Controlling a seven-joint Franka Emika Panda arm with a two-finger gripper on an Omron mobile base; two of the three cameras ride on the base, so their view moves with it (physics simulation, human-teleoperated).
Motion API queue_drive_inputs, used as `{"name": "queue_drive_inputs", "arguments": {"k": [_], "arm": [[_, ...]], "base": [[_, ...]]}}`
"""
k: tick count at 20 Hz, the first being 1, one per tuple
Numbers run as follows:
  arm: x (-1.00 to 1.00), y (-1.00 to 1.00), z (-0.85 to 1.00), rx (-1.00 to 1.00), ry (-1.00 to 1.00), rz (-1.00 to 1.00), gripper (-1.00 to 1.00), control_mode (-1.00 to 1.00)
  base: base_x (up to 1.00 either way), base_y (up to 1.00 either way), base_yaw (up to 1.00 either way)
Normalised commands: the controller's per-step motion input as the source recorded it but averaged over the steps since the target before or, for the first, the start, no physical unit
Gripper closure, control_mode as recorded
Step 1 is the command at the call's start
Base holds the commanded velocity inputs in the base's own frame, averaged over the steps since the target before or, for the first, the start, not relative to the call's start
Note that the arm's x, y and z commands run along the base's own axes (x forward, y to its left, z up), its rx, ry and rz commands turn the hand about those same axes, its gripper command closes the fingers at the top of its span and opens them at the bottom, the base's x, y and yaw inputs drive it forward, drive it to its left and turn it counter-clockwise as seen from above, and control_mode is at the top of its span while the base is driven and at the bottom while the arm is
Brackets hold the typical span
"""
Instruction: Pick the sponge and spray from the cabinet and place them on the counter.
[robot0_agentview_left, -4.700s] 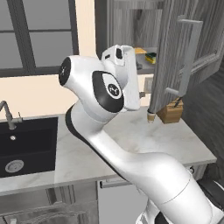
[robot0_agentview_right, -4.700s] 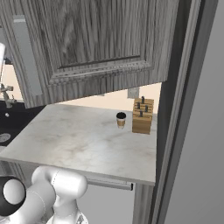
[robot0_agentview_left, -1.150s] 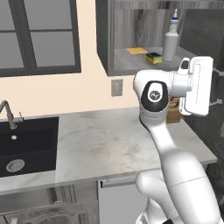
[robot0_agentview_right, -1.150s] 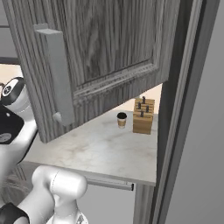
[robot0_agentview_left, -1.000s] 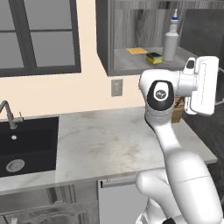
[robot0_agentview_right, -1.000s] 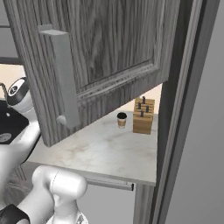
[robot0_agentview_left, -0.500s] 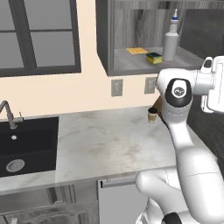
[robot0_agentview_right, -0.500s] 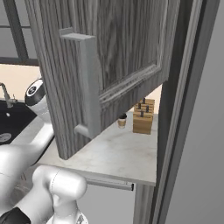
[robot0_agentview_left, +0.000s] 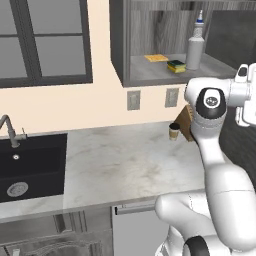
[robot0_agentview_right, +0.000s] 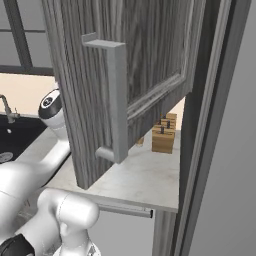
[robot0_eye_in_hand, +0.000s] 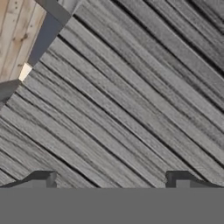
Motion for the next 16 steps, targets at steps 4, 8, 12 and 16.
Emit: {"name": "queue_drive_inputs", "arguments": {"k": [4, 8, 12, 16], "arm": [[0.14, -0.13, -0.01, 0.0, 0.0, 0.02, -1.0, -1.0], [0.24, -0.24, -0.02, 0.03, 0.0, 0.03, -1.0, -1.0], [0.24, -0.3, -0.03, 0.06, -0.01, 0.04, -1.0, -1.0], [0.21, -0.36, -0.01, 0.09, -0.03, 0.04, -1.0, -1.0]], "base": [[0.0, 0.0, 0.0], [0.0, 0.0, 0.0], [0.0, 0.0, 0.0], [0.0, 0.0, 0.0]]}}
